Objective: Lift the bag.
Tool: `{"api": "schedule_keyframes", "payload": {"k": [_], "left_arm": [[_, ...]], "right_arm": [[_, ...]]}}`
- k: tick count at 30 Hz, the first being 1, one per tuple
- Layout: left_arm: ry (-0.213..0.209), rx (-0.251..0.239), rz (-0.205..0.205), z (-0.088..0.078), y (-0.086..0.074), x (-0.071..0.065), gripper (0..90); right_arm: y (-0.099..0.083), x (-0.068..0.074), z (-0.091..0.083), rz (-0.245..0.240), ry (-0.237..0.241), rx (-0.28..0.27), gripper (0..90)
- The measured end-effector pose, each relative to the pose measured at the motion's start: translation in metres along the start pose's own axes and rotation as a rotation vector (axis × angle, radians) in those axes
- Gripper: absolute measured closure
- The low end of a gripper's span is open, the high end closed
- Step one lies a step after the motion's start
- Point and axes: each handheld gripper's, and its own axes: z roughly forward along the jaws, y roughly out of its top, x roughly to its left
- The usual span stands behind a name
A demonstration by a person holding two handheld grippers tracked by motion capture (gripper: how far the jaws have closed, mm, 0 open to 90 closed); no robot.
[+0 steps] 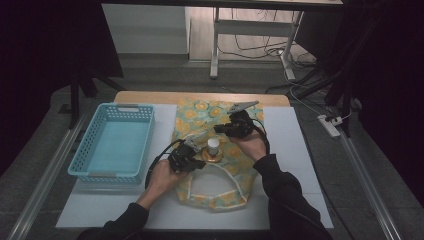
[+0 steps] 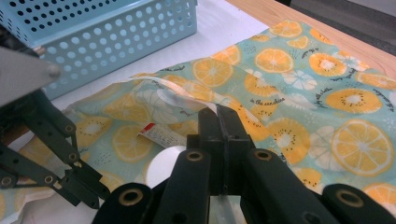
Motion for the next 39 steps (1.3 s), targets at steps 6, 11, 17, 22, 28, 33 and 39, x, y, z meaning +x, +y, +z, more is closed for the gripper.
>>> {"api": "schedule_keyframes", "payload": {"k": [6,11,17,22,28,33,39], "left_arm": [[-0.037,-0.05,-0.026,-0.015,0.005,0.004,90.0],[-0.056,-0.098,-0.027,-0.031,0.013,0.006,90.0],[-0.059,-0.133,-0.021,-0.048,0.024,0.006,90.0],[-0.05,-0.151,-0.01,-0.062,0.035,0.007,90.0],[-0.052,-0.173,0.002,-0.077,0.048,0.009,90.0],[-0.046,-0.196,0.009,-0.091,0.058,0.012,90.0],[-0.039,-0.227,0.018,-0.106,0.07,0.013,90.0]], "right_arm": [[0.005,0.002,-0.004,-0.013,0.007,-0.008,90.0],[0.011,0.006,-0.008,-0.023,0.009,-0.007,90.0],[0.018,0.01,-0.015,-0.039,0.009,-0.009,90.0],[0.025,0.013,-0.02,-0.05,0.012,-0.013,90.0],[0.032,0.018,-0.026,-0.058,0.035,-0.014,90.0],[0.038,0.021,-0.032,-0.062,0.052,-0.021,90.0],[0.047,0.025,-0.04,-0.068,0.063,-0.027,90.0]]}}
